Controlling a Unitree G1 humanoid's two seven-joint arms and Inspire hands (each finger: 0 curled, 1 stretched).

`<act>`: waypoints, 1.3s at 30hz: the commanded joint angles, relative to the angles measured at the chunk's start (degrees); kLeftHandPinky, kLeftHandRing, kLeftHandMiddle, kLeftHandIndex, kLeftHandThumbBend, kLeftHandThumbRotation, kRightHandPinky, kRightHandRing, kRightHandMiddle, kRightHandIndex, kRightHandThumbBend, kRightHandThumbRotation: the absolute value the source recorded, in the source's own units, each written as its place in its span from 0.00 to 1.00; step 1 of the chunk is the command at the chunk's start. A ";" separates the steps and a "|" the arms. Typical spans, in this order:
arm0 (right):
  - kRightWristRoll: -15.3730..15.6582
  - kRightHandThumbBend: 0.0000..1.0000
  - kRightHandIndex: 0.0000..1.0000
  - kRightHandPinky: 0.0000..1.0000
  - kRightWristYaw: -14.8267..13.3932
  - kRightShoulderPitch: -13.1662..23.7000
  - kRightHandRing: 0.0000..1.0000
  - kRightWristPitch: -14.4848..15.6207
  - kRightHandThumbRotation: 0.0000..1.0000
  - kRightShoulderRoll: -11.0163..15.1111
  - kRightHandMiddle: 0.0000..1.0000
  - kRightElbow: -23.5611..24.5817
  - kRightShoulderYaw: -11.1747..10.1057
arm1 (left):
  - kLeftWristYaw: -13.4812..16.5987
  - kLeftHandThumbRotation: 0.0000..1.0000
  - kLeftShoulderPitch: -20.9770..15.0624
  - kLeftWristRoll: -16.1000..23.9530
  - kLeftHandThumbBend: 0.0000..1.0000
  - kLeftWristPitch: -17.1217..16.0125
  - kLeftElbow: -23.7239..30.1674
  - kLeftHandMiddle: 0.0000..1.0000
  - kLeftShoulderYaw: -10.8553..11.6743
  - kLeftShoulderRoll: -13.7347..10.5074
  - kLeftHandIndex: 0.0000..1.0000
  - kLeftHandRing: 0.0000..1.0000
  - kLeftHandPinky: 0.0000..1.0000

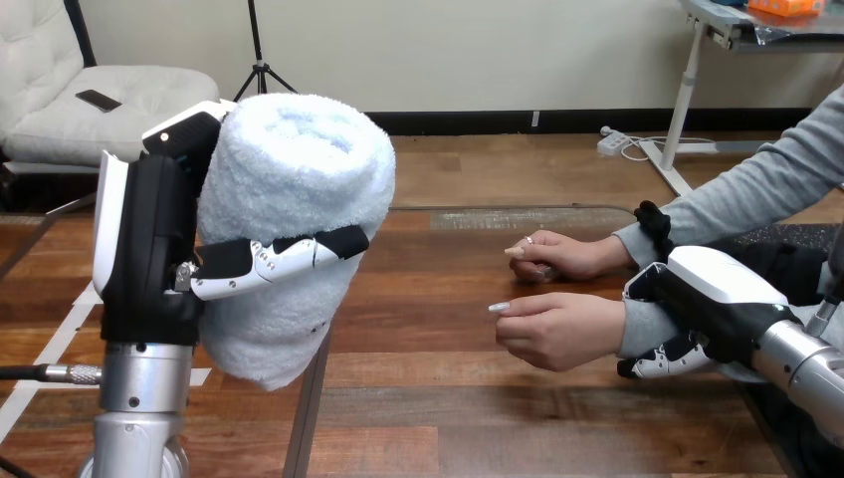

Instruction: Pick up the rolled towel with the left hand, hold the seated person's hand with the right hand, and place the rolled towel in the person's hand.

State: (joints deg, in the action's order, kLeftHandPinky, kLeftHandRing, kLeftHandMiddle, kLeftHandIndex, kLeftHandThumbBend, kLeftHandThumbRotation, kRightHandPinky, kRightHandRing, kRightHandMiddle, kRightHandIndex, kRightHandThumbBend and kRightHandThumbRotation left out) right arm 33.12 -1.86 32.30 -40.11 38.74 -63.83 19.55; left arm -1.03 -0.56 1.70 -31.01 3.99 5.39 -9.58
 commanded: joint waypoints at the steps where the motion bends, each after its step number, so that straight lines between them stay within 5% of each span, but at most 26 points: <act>1: -2.15 0.59 0.31 0.22 -0.15 3.54 0.26 -2.11 0.00 -0.51 0.31 -0.30 -1.67 | 0.36 0.00 -2.96 -0.19 0.76 -1.66 0.25 0.35 0.59 0.27 0.40 0.28 0.24; 24: -3.30 0.56 0.30 0.20 -0.40 3.72 0.23 -3.38 0.04 -0.09 0.29 0.42 -1.99 | 0.53 0.00 -3.35 0.19 0.75 -1.67 -0.27 0.36 0.59 0.30 0.40 0.30 0.25; 39: -4.14 0.56 0.28 0.19 0.00 4.14 0.23 -4.69 0.04 0.06 0.28 0.67 -2.38 | 1.44 0.00 -6.54 0.80 0.74 -1.41 -5.24 0.36 0.30 1.12 0.40 0.29 0.25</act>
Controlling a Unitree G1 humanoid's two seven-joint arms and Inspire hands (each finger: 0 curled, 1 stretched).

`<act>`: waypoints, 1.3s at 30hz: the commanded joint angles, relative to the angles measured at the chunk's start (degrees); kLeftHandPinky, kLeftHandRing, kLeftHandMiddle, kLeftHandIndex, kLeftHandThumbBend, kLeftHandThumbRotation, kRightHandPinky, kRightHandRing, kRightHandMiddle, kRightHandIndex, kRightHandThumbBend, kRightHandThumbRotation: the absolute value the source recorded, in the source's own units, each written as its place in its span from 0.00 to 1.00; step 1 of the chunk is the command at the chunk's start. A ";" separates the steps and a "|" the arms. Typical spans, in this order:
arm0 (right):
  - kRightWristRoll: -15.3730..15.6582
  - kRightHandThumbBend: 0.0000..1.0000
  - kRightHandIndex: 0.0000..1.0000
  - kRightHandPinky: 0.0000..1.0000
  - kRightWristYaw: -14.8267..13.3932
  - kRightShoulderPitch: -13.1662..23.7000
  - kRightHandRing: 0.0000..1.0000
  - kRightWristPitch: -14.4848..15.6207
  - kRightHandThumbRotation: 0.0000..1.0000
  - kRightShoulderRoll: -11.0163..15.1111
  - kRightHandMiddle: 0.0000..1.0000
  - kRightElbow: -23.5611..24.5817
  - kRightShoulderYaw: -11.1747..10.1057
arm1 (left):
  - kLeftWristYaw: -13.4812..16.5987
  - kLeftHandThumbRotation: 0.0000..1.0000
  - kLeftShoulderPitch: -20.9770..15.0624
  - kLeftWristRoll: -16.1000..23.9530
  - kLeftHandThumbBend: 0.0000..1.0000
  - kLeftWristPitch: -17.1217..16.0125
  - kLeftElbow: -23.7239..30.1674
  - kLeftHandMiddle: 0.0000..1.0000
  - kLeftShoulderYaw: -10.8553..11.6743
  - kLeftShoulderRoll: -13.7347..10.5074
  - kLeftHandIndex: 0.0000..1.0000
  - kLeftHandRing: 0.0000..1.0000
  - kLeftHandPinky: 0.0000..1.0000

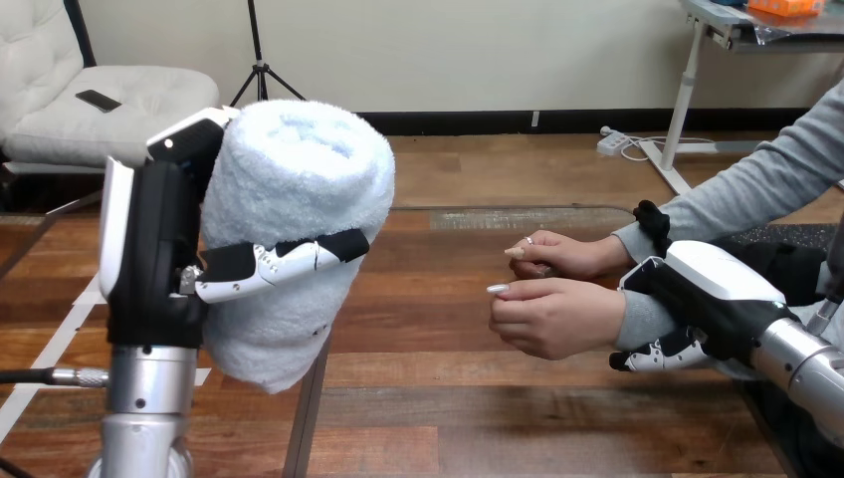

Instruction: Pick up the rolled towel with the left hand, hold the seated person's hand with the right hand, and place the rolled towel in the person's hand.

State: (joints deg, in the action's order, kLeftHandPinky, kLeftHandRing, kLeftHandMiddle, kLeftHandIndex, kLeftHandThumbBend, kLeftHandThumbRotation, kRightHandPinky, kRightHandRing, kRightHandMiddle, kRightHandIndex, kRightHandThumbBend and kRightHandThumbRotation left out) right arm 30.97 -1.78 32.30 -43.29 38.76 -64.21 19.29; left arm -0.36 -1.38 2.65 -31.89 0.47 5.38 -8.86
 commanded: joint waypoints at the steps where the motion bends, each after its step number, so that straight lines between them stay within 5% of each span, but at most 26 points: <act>1: -2.10 0.56 0.28 0.19 -0.10 4.17 0.23 -1.74 0.04 0.02 0.28 1.04 -2.18 | 0.77 0.00 -6.27 -0.19 0.74 -0.55 -2.69 0.36 0.29 0.43 0.40 0.29 0.25; 39: -4.08 0.56 0.27 0.17 1.85 4.81 0.21 -2.15 0.05 -0.04 0.27 2.80 -3.33 | 2.32 0.00 -22.44 -0.74 0.71 -5.80 -33.16 0.38 0.59 1.56 0.40 0.34 0.31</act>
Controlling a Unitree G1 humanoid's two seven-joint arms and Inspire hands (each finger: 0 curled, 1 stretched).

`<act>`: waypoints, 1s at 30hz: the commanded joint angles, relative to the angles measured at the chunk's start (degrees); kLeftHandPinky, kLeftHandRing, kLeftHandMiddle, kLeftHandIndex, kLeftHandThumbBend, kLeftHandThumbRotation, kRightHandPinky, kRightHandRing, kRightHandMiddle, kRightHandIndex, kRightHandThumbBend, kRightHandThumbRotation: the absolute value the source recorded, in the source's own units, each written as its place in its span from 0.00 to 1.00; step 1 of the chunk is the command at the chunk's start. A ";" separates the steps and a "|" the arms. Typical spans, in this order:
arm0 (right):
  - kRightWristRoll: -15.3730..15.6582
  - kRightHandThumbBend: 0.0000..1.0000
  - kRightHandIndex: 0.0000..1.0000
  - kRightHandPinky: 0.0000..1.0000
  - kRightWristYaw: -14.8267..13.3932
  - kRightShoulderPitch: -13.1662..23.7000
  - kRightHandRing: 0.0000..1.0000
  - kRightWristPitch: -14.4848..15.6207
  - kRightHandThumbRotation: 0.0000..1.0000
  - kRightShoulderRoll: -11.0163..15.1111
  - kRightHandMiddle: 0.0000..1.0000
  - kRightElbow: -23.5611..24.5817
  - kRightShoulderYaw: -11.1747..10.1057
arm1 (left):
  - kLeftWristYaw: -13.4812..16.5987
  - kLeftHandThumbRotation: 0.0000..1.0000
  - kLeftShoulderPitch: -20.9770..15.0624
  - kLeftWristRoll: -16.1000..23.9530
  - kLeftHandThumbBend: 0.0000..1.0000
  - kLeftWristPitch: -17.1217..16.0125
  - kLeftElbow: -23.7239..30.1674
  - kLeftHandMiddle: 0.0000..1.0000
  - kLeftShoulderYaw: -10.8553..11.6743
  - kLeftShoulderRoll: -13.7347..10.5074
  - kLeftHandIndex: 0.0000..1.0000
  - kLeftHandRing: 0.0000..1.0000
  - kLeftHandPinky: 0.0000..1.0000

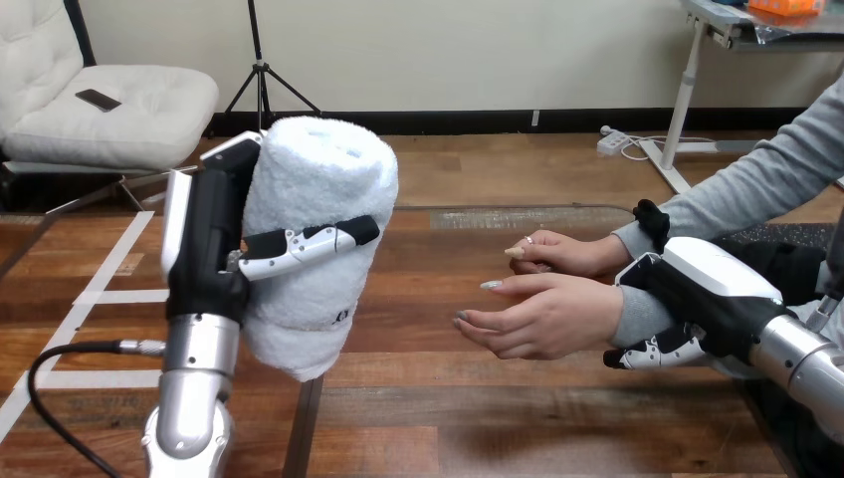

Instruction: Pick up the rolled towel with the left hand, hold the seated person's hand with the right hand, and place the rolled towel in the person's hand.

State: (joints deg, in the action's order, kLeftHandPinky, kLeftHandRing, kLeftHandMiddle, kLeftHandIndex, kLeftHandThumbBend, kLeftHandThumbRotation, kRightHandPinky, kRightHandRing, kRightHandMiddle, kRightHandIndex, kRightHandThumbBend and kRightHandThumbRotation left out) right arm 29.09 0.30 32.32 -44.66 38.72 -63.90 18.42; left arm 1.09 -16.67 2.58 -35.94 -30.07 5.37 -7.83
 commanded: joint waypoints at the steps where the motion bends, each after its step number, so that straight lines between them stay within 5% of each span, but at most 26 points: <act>1: -2.29 0.57 0.28 0.17 -0.08 4.78 0.21 -0.78 0.05 -0.02 0.27 2.54 -2.55 | 0.92 0.00 -7.66 -0.64 0.70 -1.81 -3.56 0.38 0.57 0.51 0.40 0.34 0.31; 30: -4.56 0.56 0.26 0.17 2.05 4.75 0.20 -1.59 0.06 -0.86 0.25 2.14 -4.06 | 3.00 0.00 -16.07 0.40 0.71 -5.83 -20.07 0.39 -0.04 1.12 0.41 0.35 0.32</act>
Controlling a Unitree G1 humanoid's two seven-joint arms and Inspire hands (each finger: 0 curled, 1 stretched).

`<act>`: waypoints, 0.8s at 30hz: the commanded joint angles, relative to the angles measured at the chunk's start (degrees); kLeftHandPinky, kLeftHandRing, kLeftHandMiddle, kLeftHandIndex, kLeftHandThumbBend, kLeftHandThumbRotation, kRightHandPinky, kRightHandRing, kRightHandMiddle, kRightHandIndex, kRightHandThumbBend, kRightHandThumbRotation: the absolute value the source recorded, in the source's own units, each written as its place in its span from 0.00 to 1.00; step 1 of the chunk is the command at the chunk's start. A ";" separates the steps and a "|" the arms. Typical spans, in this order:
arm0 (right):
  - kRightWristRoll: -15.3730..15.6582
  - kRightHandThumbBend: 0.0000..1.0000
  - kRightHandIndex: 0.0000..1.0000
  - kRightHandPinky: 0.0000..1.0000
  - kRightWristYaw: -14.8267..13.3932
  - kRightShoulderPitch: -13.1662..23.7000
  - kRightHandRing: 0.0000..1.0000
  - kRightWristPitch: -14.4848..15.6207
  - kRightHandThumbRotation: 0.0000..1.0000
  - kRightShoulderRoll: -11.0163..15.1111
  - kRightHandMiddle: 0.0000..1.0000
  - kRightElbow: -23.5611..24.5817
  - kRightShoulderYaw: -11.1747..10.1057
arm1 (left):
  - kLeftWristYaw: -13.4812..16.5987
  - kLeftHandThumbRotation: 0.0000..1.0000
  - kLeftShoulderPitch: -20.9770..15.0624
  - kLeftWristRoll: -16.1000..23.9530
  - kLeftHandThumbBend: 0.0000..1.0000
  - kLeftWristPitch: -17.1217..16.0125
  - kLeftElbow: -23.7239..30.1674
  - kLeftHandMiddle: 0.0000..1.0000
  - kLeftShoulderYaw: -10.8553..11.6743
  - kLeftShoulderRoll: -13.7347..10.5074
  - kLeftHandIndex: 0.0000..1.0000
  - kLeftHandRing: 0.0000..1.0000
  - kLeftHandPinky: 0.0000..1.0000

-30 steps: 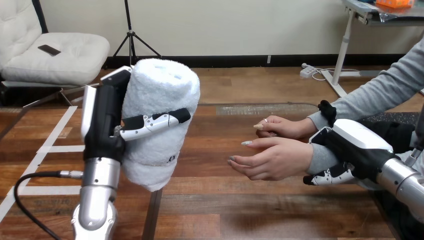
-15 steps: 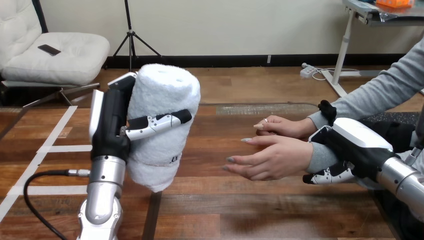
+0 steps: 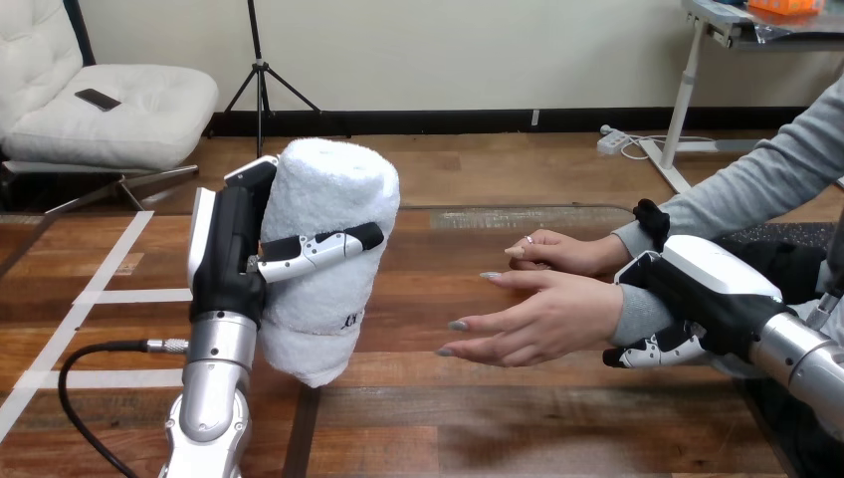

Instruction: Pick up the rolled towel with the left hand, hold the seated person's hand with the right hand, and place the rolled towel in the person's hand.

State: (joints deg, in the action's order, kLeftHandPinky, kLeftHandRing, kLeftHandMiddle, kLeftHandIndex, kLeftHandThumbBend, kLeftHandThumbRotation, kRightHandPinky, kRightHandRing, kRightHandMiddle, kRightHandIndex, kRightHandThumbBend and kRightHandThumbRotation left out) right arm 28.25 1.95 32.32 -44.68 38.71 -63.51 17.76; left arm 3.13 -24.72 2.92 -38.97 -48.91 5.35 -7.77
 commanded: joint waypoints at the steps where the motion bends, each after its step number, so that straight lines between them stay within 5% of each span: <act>1: -3.90 0.56 0.26 0.16 0.51 4.75 0.20 -1.57 0.07 -0.92 0.25 1.77 -3.44 | 0.97 0.00 -8.14 -0.01 0.71 -2.86 -1.55 0.39 -0.05 1.23 0.41 0.35 0.32; 24: -4.66 0.54 0.31 0.18 1.90 5.87 0.22 -0.03 0.19 -2.33 0.27 2.48 -3.07 | 3.57 0.00 -10.98 1.33 0.73 -4.34 -7.35 0.39 -0.89 4.31 0.41 0.36 0.33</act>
State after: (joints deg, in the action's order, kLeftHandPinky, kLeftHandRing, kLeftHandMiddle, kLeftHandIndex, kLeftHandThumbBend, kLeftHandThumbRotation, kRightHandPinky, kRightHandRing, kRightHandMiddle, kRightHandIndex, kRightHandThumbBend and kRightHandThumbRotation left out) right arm 26.03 3.72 32.35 -44.58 38.44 -63.50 17.11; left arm 6.19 -28.67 4.03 -40.80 -56.22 5.11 -4.47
